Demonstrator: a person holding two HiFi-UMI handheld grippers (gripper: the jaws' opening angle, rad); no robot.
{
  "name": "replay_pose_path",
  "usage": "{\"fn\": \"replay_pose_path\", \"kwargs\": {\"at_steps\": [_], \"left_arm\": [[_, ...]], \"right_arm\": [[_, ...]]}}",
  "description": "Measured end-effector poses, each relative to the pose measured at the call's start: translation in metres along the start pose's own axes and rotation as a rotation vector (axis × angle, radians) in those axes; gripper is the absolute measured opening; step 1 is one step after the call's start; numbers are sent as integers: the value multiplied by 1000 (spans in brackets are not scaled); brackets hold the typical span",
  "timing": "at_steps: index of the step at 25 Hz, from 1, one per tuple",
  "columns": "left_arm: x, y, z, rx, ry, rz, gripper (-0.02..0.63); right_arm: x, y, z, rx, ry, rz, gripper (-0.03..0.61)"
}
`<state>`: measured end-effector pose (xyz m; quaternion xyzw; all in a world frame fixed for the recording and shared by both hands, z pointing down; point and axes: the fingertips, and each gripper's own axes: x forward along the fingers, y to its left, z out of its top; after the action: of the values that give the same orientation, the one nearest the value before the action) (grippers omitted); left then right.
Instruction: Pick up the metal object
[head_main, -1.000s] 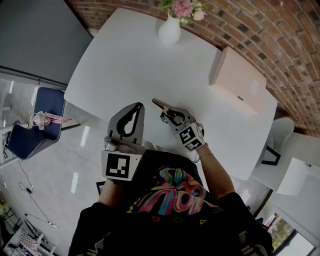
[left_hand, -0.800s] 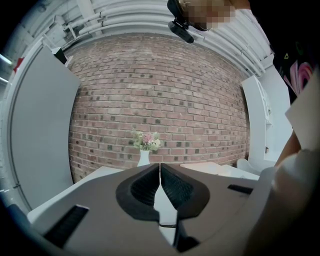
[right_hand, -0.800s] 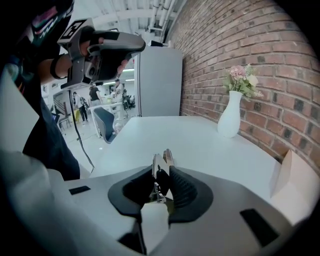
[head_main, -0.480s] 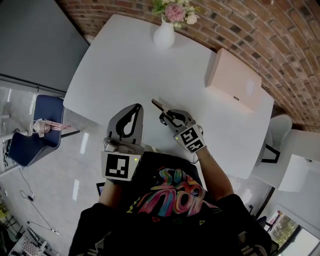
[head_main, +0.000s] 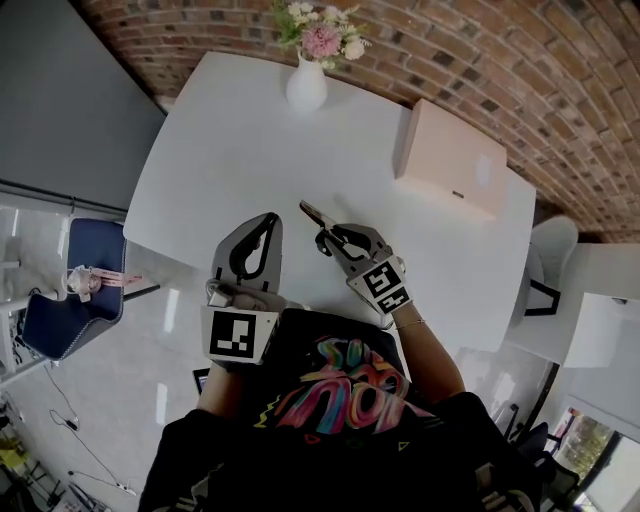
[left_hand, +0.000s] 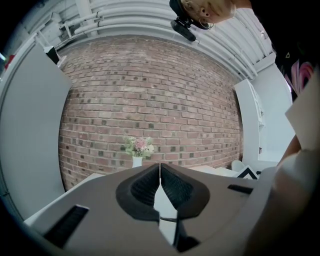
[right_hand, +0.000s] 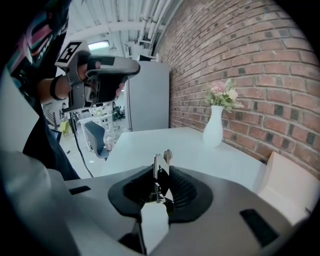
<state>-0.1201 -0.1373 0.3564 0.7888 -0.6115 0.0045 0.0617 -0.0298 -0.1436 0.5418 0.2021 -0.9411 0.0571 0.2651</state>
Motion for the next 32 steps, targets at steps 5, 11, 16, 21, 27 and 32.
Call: {"fn": "replay_pose_path", "kwargs": {"at_steps": [5, 11, 16, 21, 27, 32], "left_arm": [[8, -10, 5, 9, -11, -43, 29], [18, -22, 10, 17, -20, -89, 29], [23, -31, 14, 25, -30, -121, 29], [26, -38, 15, 35, -22, -149, 29], [29, -47, 14, 50, -13, -181, 29], [28, -51, 8, 86, 21, -206, 29]], "right_arm": [[-21, -10, 18, 36, -56, -51, 109], [-50, -24, 39, 66, -119, -114, 107], [-76, -31, 57, 68, -172, -162, 107], [-104, -36, 81, 95, -250, -204, 107], [-138, -43, 96, 114, -331, -266, 107], [-164, -49, 98, 153, -372, -320, 107]]}}
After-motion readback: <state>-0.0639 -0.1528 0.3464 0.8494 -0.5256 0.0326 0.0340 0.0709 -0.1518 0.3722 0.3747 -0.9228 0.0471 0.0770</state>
